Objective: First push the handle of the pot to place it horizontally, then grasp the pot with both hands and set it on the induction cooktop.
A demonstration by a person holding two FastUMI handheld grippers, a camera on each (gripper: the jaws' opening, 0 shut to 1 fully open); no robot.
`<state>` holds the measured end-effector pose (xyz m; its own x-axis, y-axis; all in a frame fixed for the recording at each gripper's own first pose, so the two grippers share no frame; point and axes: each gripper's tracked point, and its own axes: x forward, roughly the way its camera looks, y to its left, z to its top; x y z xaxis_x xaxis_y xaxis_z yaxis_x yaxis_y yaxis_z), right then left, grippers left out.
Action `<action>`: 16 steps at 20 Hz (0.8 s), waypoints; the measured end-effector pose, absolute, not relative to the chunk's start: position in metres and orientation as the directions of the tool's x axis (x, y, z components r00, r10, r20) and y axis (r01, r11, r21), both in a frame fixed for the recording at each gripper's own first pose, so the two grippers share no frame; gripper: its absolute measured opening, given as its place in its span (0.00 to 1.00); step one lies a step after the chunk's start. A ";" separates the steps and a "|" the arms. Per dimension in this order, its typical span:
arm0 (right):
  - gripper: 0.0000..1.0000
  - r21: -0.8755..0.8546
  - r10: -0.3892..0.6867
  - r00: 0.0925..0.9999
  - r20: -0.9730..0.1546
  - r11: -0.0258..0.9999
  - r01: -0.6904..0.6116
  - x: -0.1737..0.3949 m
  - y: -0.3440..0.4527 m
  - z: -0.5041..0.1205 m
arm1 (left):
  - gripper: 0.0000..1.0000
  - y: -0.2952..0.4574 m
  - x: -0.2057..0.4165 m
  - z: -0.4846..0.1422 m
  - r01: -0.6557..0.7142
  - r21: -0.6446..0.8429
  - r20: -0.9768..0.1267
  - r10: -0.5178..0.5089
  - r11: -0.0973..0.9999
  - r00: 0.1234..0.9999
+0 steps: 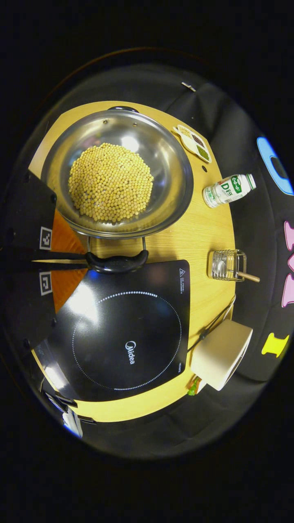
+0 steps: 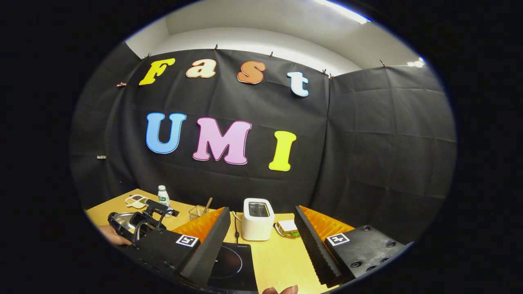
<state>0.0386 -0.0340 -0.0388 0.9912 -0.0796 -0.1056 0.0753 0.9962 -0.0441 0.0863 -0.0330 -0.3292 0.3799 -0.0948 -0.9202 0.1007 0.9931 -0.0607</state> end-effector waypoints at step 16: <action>0.99 0.275 0.381 0.764 -0.521 0.922 -0.272 0.055 0.158 -0.161 | 0.65 0.151 0.054 -0.224 -0.010 -0.128 -0.723 -0.087 0.992 0.685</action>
<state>0.0545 0.1585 -0.1608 0.7640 0.3808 -0.5208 -0.2721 0.9221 0.2752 0.0536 0.1507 -0.2236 0.6854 -0.0869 -0.7230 -0.0096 0.9917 -0.1283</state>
